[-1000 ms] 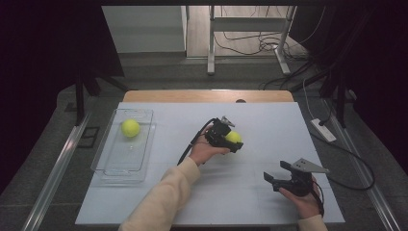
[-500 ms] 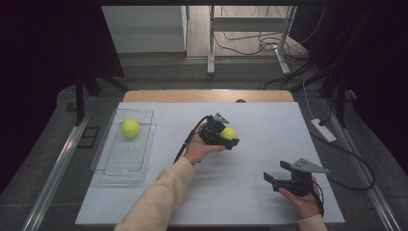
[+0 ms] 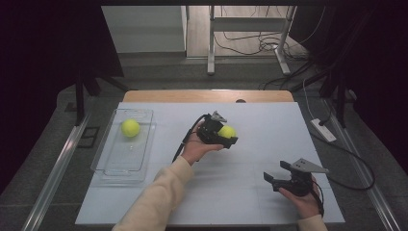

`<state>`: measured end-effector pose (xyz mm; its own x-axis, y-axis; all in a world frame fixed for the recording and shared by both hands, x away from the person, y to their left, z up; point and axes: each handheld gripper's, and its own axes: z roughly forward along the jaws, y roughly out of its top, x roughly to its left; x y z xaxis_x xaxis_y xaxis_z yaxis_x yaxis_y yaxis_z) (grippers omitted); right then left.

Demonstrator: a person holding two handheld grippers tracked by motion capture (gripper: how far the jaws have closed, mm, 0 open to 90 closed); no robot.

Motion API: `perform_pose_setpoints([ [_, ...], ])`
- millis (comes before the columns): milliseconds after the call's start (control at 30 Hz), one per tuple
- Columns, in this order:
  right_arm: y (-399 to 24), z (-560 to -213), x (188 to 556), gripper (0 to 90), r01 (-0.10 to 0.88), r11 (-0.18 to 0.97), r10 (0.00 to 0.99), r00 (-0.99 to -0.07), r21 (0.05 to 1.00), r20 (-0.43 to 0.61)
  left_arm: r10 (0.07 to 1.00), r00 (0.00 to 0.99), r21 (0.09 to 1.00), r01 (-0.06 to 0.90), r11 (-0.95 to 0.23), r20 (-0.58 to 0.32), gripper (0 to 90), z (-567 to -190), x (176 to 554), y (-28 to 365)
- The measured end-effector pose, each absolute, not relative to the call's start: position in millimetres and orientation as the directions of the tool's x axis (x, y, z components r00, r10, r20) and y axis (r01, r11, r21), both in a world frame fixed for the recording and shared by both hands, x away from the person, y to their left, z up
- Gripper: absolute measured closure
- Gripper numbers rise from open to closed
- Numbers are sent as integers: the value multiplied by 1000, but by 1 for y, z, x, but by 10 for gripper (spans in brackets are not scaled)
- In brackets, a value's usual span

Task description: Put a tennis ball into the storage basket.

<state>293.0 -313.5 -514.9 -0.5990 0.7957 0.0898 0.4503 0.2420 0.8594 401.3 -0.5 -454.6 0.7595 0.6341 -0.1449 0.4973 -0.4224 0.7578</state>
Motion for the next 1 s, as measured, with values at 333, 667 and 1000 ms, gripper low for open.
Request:
perform_pose_setpoints([
  [333,-313,-515,293,134,451,242,796,-598,859,89,637,758,773,485,-408,-139,269,-448,398,6],
  [667,-313,-515,293,134,450,242,797,-598,860,89,647,753,790,469,-394,-124,269,-439,391,16],
  [1000,-313,-515,293,134,450,243,798,-596,859,87,666,738,799,463,-382,-109,269,-434,387,28],
])
